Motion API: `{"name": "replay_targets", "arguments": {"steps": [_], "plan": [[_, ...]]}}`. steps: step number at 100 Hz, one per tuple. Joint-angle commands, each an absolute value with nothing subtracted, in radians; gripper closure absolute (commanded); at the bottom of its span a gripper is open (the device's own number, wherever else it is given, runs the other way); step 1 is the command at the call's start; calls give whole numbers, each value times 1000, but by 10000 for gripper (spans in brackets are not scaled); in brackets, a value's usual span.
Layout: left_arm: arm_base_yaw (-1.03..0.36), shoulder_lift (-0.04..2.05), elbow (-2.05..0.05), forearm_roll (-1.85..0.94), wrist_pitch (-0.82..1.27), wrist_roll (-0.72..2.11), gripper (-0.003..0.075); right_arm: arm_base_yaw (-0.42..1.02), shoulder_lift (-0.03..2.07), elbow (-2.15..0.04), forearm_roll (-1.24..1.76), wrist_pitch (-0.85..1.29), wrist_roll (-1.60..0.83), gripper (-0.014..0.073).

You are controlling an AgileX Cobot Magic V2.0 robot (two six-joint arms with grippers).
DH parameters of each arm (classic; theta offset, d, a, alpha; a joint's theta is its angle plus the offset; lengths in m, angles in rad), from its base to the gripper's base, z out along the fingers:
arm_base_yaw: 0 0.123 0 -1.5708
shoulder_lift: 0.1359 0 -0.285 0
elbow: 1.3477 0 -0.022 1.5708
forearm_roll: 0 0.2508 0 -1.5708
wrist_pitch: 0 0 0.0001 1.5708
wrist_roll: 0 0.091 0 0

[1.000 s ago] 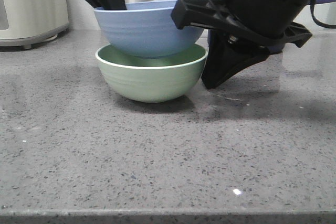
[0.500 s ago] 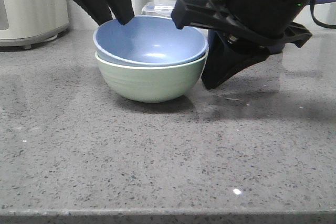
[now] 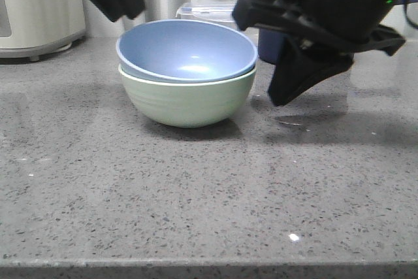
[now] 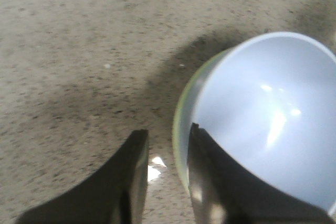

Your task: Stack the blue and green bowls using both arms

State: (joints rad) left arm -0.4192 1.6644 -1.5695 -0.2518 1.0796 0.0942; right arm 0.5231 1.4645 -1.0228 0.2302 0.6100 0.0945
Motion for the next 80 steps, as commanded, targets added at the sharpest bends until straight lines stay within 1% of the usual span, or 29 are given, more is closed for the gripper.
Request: {"name": "replay_targets", "arguments": {"steps": [1,26,55,80], "plan": [[-382,1568,-1550,-264,999,91,620,485,1399,-1048,239,597,88,661],[-259,1401,-1370,-218,941,91,741,398,1302,-1023,194,622,88,661],[-116,1189,-1138,-210,844,91,741,309,1130,-876,193,594,88,661],[-59,1001,-948,-172,741,91,741,256,937,-755,179,560,88,661]]}}
